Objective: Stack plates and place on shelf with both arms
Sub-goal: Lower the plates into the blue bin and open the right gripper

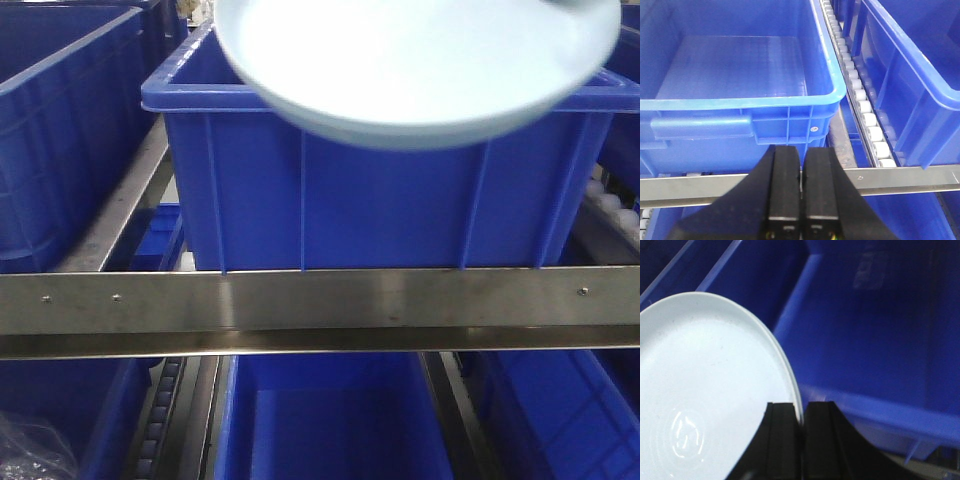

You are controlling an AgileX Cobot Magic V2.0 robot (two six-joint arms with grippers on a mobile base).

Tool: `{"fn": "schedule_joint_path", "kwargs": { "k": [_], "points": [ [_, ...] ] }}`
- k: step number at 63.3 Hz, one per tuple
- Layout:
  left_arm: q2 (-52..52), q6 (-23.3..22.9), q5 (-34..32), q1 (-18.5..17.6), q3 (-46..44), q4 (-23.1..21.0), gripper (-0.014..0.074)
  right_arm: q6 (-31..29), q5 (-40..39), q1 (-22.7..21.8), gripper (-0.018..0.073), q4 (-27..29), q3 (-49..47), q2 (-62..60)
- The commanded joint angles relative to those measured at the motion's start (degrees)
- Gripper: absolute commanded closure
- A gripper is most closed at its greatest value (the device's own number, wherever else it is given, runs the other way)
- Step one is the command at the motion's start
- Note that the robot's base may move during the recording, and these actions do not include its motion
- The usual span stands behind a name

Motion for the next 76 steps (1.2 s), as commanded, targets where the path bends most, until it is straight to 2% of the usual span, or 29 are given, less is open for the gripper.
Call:
{"fn": "schedule_joint_path", "kwargs": {
  "k": [1, 19, 47, 50, 55, 61, 64, 67, 76],
  "points": [
    [0.39, 0.00, -5.05, -0.19, -1.69, -0.18, 0.0498, -0.15, -5.73, -2.21, 0.0511, 0.11, -5.84, 2.22],
    [0.39, 0.00, -5.05, -0.19, -1.69, -0.18, 0.0498, -0.15, -5.95, -7.68, 0.0511, 0.11, -19.58, 16.46],
    [0.39, 0.00, -5.05, -0.19, -1.69, -0.18, 0.0498, -0.15, -9.69, -11.28, 0.0507, 0.11, -41.54, 38.36],
    [0.39, 0.00, -5.05, -0.19, -1.69, -0.18, 0.0498, -0.15, -9.75, -11.28, 0.0483, 0.11, -42.74, 39.68],
    [0.39, 0.00, -5.05, -0.19, -1.69, -0.18, 0.0498, -0.15, -10.00, -11.28, 0.0386, 0.11, -44.63, 41.16],
    [0.39, 0.00, -5.05, -0.19, -1.69, -0.18, 0.0498, -0.15, -10.44, -11.28, 0.0181, 0.11, -45.83, 42.04],
    [0.39, 0.00, -5.05, -0.19, -1.69, -0.18, 0.0498, -0.15, -10.77, -11.28, 0.0118, 0.11, -45.88, 42.04],
    [0.39, 0.00, -5.05, -0.19, -1.69, -0.18, 0.0498, -0.15, -11.32, -11.28, 0.0085, 0.11, -45.88, 42.04],
    [0.39, 0.00, -5.05, -0.19, -1.69, -0.18, 0.0498, -0.15, -10.66, -11.28, 0.0083, 0.11, -45.88, 41.14]
  ]
}}
